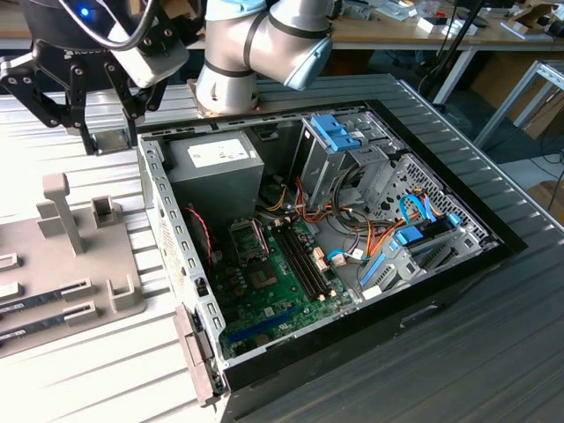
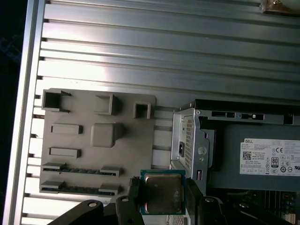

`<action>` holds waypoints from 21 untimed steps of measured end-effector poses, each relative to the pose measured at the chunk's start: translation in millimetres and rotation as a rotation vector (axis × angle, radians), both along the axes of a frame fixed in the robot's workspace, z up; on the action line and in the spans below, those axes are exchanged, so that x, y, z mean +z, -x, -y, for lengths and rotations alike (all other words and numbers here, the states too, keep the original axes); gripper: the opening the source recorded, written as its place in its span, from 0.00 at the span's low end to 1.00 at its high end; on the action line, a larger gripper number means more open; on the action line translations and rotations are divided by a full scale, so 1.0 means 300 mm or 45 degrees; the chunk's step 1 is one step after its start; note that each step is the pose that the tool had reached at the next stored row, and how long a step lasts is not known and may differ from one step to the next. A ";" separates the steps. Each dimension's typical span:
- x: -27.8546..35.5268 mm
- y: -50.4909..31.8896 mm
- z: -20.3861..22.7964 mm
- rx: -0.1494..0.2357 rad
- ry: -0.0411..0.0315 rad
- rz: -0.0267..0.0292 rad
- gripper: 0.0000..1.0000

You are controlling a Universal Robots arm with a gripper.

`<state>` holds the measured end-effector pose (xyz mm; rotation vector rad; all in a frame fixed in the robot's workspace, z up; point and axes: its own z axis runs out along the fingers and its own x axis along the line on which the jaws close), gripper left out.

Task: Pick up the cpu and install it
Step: 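Pick up the cpu and move it towards the insertion slot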

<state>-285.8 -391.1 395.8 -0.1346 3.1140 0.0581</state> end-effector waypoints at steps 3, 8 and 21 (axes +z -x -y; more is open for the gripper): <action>0.000 -0.004 0.000 0.000 0.0000 0.0000 0.47; -0.001 -0.013 0.000 0.000 0.0000 0.0000 0.47; -0.002 -0.037 0.000 0.000 0.0000 0.0000 0.47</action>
